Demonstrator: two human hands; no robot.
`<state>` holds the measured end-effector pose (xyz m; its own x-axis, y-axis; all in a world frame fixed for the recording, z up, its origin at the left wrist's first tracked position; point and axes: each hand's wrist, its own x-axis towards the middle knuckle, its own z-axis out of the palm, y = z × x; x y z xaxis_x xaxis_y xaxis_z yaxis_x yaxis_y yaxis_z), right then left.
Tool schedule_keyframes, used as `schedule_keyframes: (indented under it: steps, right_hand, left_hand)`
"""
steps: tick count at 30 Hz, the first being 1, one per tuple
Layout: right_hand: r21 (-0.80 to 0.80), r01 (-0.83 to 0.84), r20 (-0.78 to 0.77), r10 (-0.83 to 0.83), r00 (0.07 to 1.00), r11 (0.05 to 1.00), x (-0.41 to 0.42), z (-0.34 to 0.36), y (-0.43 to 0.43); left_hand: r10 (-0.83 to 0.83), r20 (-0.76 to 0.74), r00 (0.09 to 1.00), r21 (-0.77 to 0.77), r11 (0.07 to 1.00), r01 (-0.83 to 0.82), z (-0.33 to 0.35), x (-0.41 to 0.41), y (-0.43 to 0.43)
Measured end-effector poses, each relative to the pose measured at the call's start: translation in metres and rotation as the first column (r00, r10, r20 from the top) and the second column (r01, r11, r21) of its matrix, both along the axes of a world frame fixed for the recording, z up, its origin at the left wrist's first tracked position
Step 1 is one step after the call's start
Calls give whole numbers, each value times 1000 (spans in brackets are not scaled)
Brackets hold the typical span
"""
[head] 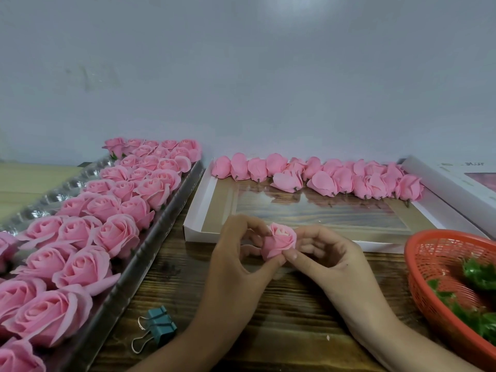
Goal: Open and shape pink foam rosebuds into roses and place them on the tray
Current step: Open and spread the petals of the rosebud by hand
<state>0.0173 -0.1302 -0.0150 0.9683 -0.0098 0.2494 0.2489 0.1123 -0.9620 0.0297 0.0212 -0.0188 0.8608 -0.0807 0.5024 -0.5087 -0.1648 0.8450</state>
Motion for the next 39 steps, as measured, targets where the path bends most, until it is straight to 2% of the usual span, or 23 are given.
schedule_keyframes:
  steps: [7, 10, 16, 19, 22, 30, 39]
  right_hand:
    - [-48, 35, 1, -35, 999, 998, -2, 0, 3]
    - [-33, 25, -2, -25, 1000, 999, -3, 1, 3]
    - [-35, 28, 3, -27, 1000, 999, -5, 1, 3]
    - [-48, 41, 10, -41, 999, 998, -3, 0, 1]
    - [-52, 33, 21, -32, 999, 998, -3, -1, -1]
    - [-47, 19, 44, -17, 999, 999, -7, -1, 2]
    - [-206, -74, 157, 107, 982, 976, -8, -1, 4]
  left_hand:
    - [-38, 94, 995, 75, 997, 31, 5, -3, -2]
    - [-56, 115, 992, 52, 997, 50, 4, -2, -4]
    - [-121, -48, 991, -85, 990, 117, 1, 0, -4]
    - [-131, -110, 985, 48, 989, 136, 0, 0, -5]
    - [-98, -82, 992, 164, 980, 111, 1, -3, -6]
    - [-198, -58, 978, 258, 944, 207, 2, -10, -7]
    - [-208, -135, 969, 149, 962, 228, -4, -4, -7]
